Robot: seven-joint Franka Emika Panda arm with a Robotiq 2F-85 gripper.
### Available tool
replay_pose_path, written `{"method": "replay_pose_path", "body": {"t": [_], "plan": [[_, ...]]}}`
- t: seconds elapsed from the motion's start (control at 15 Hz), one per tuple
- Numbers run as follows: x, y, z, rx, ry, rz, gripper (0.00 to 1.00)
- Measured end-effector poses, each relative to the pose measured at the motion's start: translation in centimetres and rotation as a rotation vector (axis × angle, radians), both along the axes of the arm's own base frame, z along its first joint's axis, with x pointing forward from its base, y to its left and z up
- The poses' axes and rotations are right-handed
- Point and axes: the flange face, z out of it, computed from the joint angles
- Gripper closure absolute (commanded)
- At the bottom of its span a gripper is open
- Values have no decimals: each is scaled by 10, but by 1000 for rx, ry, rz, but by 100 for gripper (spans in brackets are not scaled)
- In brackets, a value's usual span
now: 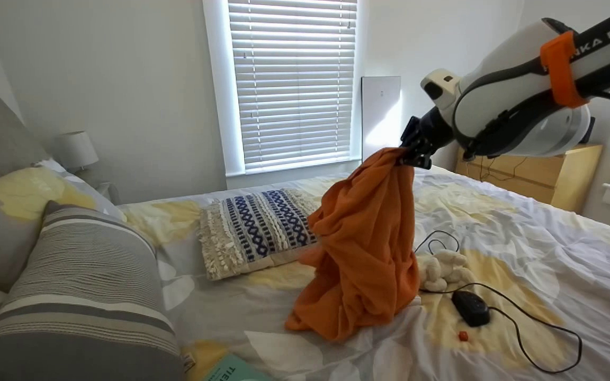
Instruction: Pick up the orange throw and put it on the right side of the bed
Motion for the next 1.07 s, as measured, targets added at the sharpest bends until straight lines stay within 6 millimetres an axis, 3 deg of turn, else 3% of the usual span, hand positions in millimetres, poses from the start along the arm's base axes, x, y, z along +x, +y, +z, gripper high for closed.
{"method": "replay_pose_path", "body": {"t": [0.27,0.33,0.6,0.8,1.07], "plan": [[1,-2,-3,1,2,-3,89],[1,-1,-3,2,2,-3,97],[2,-7,-4,-2,5,-18,97],[15,-53,7,-60,-63,-111,97],[35,-152,42,-94,-144,-316,97]]}}
